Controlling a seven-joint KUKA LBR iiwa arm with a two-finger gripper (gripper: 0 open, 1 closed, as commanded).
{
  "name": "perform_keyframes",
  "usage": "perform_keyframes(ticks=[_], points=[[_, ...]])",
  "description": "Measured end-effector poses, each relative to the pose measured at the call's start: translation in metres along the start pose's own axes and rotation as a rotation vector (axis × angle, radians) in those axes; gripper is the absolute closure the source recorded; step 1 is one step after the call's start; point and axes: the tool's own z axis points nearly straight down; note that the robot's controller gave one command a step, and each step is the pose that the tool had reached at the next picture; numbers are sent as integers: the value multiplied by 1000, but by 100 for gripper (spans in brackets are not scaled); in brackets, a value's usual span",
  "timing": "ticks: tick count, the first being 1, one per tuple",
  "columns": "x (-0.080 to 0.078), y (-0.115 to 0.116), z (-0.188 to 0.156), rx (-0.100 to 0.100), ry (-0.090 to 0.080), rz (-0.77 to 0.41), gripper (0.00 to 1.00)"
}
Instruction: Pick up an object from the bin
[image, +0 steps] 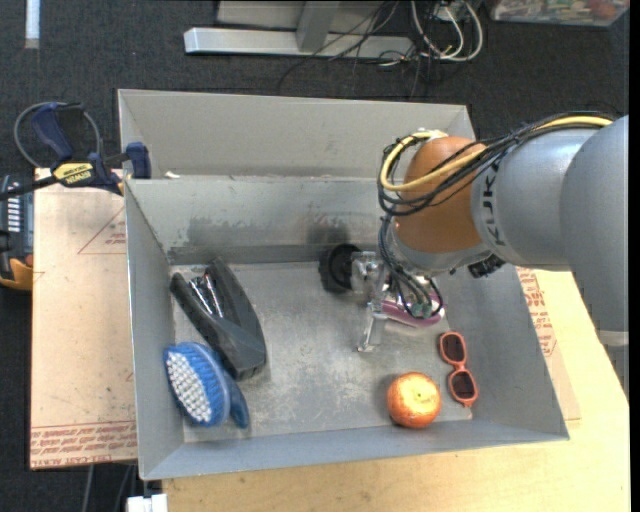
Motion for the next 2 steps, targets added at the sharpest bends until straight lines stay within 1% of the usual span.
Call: perform_keyframes(ticks=[1,2], points=[[2,-52,-48,-4,2,-225,0],[-33,47,-27,-4,-1,178,0]])
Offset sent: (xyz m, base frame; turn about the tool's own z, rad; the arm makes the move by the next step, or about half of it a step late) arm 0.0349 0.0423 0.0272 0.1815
